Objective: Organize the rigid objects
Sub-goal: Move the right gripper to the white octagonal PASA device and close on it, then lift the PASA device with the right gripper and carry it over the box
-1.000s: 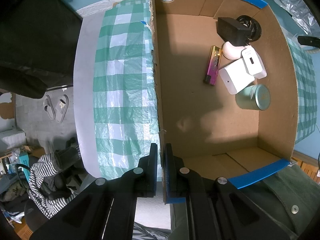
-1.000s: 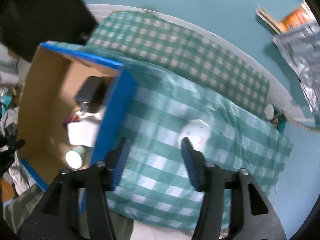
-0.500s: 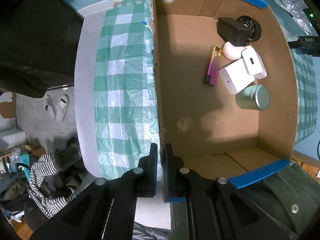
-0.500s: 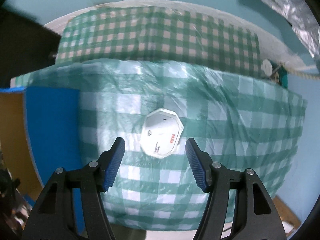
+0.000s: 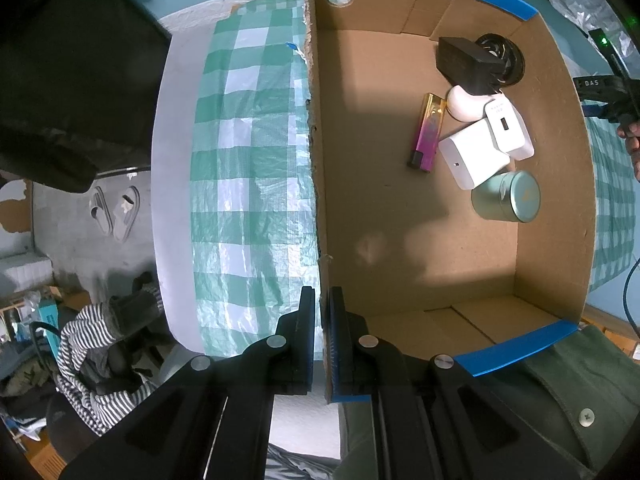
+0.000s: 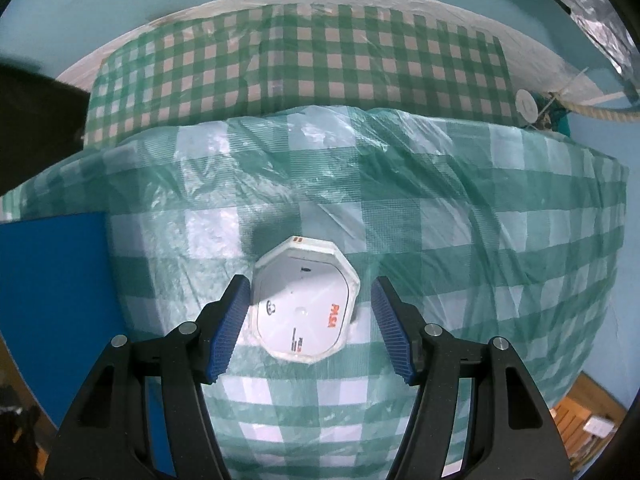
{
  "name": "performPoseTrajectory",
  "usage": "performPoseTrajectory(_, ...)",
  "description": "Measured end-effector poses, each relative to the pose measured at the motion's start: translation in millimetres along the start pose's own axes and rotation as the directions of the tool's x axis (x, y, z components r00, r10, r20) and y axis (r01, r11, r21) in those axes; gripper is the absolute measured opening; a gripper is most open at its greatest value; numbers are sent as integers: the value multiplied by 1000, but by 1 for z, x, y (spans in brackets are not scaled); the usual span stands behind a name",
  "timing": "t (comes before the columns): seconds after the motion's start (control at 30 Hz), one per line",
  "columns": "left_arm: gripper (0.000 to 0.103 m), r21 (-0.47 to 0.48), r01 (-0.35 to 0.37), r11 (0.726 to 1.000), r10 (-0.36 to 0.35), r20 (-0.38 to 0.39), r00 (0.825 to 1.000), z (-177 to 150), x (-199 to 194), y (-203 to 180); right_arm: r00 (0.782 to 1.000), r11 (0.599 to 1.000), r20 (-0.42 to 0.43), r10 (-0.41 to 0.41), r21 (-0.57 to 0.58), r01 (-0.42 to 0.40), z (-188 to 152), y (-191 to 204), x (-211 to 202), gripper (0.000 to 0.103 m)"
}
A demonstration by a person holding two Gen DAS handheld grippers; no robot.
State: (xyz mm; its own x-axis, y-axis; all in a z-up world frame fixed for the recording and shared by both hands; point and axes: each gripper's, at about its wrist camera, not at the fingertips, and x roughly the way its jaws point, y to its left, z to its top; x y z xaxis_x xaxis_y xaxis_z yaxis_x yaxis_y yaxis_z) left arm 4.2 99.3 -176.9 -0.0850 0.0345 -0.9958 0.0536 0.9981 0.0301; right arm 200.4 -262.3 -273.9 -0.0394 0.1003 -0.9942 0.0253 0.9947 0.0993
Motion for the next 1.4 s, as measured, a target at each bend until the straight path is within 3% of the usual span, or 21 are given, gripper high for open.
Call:
performPoseTrajectory(0.3,7,1,-1,1000,1,-3,1000,0,0,0,1000,999,-5,4,42,-4,-2,0,9,62)
performPoseTrajectory(0.4,7,3,-3,1000,3,-2,1000,0,0,0,1000,1000,10,-15,28,14,-3,4,7,55)
performPoseTrajectory(0.67,7,7,-2,1000,2,-3,1000,1,2,-1,1000,1000,-1,-2,6,2,-7,5,6,54)
performPoseTrajectory(1.0,7,12,1,1000,-1,-1,1000,2,3,-1,1000,997,-10,-3,-79,2,-19,16,-16,54)
performPoseTrajectory(1.4,7,12,0,1000,0,-1,1000,3,3,-1,999,966,40,19,-259,-8,-39,53,-76,54)
